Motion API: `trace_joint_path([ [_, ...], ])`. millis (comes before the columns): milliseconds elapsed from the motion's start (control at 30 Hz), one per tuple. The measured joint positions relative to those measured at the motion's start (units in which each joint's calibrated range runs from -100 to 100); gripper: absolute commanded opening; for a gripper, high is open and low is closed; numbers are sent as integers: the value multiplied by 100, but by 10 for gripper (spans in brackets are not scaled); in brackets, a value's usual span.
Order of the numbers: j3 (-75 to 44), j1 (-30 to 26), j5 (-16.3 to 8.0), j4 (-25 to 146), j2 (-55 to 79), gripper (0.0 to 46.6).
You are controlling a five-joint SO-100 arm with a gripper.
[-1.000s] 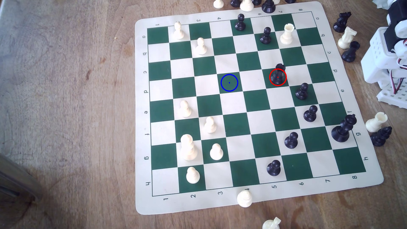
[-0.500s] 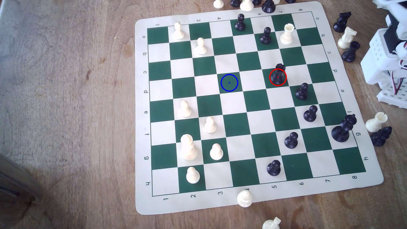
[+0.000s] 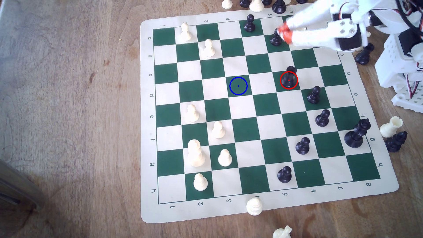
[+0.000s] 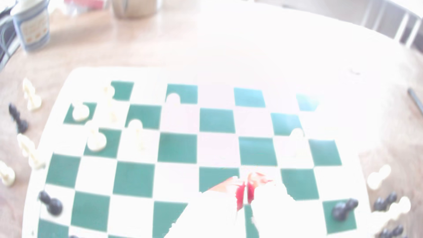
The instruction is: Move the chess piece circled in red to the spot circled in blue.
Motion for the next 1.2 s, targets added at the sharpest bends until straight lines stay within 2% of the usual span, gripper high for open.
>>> trace_joint_path([
  [133,-804,7,-54,693,1047,162],
  [200,-913,7,-78,717,1299,164],
  [333,-1437,44,-347,749,2346,157],
  [433,-2142,354,-440,988,3385,156],
  [600,-2847,361,-440,1785,4122,161],
  [700,-3037,406,-357,1912,4550,169],
  [1200,-2955,501,-342,1347,5354,161],
])
